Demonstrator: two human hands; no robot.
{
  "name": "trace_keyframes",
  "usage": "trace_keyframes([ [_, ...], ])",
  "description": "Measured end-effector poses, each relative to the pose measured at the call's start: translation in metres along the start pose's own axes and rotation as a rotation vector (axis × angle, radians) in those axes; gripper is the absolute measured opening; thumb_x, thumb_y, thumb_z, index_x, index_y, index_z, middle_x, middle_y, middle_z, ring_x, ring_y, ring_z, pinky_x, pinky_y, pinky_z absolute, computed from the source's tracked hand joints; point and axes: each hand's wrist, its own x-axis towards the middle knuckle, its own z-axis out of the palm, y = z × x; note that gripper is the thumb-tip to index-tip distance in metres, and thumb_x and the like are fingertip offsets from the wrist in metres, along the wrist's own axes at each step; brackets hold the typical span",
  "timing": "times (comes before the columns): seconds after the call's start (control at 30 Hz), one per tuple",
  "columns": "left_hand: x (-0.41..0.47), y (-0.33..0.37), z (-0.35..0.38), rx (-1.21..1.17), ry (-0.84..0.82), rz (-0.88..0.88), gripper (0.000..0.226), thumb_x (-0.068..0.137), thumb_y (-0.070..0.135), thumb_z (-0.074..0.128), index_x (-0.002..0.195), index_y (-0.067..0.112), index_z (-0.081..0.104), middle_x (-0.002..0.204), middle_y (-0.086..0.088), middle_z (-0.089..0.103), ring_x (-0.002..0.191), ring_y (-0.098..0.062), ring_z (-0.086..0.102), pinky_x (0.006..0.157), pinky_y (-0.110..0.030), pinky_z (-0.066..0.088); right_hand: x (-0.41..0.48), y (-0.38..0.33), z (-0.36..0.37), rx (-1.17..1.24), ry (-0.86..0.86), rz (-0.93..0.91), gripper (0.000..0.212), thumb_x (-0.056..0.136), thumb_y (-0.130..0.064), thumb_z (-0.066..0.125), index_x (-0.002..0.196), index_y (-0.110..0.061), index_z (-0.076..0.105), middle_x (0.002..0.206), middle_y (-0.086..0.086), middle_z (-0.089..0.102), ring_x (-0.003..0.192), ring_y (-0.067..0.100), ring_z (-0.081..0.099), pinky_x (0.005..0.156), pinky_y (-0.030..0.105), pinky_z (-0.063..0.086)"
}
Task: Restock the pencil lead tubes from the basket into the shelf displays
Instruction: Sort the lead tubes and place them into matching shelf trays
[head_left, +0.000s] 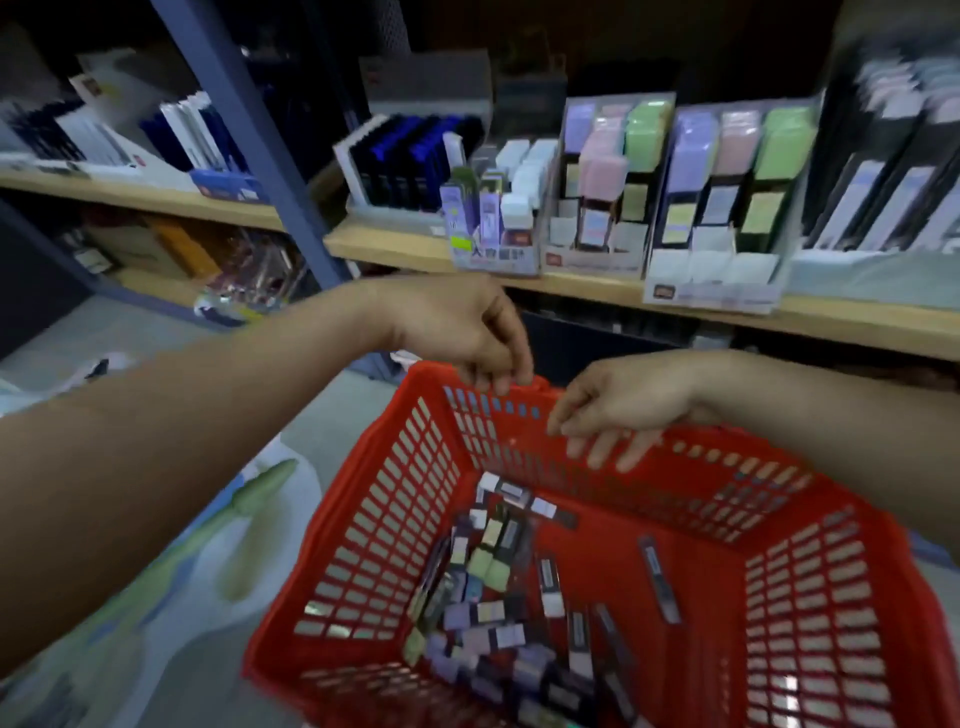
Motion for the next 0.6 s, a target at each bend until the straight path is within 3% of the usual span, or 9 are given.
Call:
trace_keyframes([
  [0.13, 0.023, -0.048, 0.080, -0.001, -0.066, -0.239, 0.019, 0.094, 0.007, 0.054, 0.099, 0.000, 0.071, 0.082, -0.011, 0.071, 0.062, -0.014, 0.067, 0.058, -0.021, 0.055, 0.035, 0.025, 0.052, 0.127, -0.054, 0.177, 0.029, 0.102, -0.023, 0.050, 0.127, -0.008, 0.054, 0.119, 0.022, 0.064, 0.086, 0.029, 0.066, 0.077, 0.043, 0.055],
  [0.2, 0.032, -0.069, 0.124, 0.058, -0.125, -0.341, 0.023, 0.093, 0.011, 0.053, 0.100, -0.003, 0.069, 0.083, -0.013, 0.067, 0.073, -0.026, 0.067, 0.061, -0.027, 0.050, 0.049, 0.043, 0.079, 0.240, -0.040, 0.261, 0.029, 0.102, -0.027, 0.050, 0.121, -0.006, 0.056, 0.115, 0.025, 0.064, 0.077, 0.031, 0.065, 0.081, 0.048, 0.054],
  [0.3, 0.037, -0.097, 0.179, 0.133, -0.185, -0.431, 0.031, 0.096, 0.022, 0.055, 0.119, 0.002, 0.059, 0.109, -0.016, 0.063, 0.096, -0.028, 0.060, 0.075, -0.030, 0.042, 0.069, 0.069, 0.117, 0.485, 0.071, 0.367, 0.040, 0.099, -0.040, 0.053, 0.120, -0.006, 0.055, 0.108, 0.024, 0.065, 0.081, 0.035, 0.065, 0.086, 0.054, 0.055],
  [0.37, 0.033, -0.110, 0.207, 0.010, -0.203, -0.542, 0.046, 0.095, 0.026, 0.059, 0.135, 0.011, 0.042, 0.113, -0.014, 0.059, 0.088, -0.020, 0.055, 0.079, -0.033, 0.041, 0.080, 0.080, 0.142, 0.681, 0.131, 0.427, 0.047, 0.099, -0.046, 0.050, 0.127, -0.010, 0.052, 0.112, 0.022, 0.063, 0.090, 0.033, 0.064, 0.087, 0.046, 0.055],
  [0.4, 0.031, -0.115, 0.217, -0.031, -0.190, -0.579, 0.068, 0.094, 0.028, 0.061, 0.148, 0.011, 0.024, 0.118, -0.016, 0.057, 0.086, -0.018, 0.051, 0.079, -0.034, 0.043, 0.085, 0.083, 0.153, 0.747, 0.153, 0.447, 0.047, 0.099, -0.049, 0.047, 0.129, -0.013, 0.051, 0.113, 0.019, 0.061, 0.091, 0.030, 0.061, 0.082, 0.041, 0.052],
  [0.47, 0.029, -0.124, 0.231, -0.016, -0.175, -0.599, 0.090, 0.093, 0.032, 0.062, 0.152, 0.005, 0.001, 0.116, -0.021, 0.059, 0.077, -0.017, 0.052, 0.067, -0.032, 0.042, 0.094, 0.086, 0.172, 0.861, 0.226, 0.455, 0.046, 0.099, -0.051, 0.045, 0.128, -0.016, 0.052, 0.093, 0.010, 0.056, 0.078, 0.025, 0.053, 0.070, 0.035, 0.045],
  [0.53, 0.031, -0.131, 0.242, 0.062, -0.102, -0.620, 0.084, 0.091, 0.034, 0.063, 0.148, -0.002, 0.013, 0.103, -0.021, 0.063, 0.077, -0.021, 0.058, 0.062, -0.030, 0.042, 0.100, 0.087, 0.184, 0.961, 0.307, 0.436, 0.050, 0.099, -0.048, 0.047, 0.126, -0.006, 0.056, 0.097, 0.009, 0.057, 0.092, 0.031, 0.059, 0.082, 0.040, 0.049],
  [0.6, 0.032, -0.139, 0.249, 0.096, 0.014, -0.663, 0.081, 0.087, 0.037, 0.068, 0.144, 0.002, 0.023, 0.110, -0.016, 0.060, 0.097, -0.026, 0.060, 0.076, -0.033, 0.049, 0.103, 0.082, 0.188, 1.005, 0.356, 0.421, 0.048, 0.101, -0.044, 0.048, 0.124, -0.003, 0.057, 0.113, 0.008, 0.058, 0.116, 0.035, 0.055, 0.093, 0.039, 0.044],
])
